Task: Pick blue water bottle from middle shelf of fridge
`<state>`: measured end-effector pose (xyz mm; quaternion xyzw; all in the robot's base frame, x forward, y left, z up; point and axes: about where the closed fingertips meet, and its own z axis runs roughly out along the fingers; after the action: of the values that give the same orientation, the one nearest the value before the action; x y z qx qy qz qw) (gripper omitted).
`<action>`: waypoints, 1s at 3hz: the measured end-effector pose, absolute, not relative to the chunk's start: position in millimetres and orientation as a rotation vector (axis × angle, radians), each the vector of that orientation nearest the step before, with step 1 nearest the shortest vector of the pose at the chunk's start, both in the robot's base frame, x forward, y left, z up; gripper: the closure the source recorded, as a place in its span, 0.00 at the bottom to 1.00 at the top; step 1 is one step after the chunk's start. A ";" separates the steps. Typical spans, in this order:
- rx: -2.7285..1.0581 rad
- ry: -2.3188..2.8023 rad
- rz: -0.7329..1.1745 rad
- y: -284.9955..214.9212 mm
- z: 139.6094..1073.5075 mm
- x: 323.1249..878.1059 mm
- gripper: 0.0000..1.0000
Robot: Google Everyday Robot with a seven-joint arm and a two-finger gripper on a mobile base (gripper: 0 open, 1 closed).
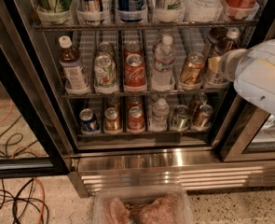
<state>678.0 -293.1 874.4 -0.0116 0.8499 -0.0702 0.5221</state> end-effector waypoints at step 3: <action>-0.014 2.024 -0.167 -298.8 871.0 691.7 0.33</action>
Offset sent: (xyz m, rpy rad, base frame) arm 0.0173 -0.0101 -0.0133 0.0140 -0.0067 -0.0168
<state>691.7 -298.8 871.0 -0.0059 0.8467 -0.0700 0.5274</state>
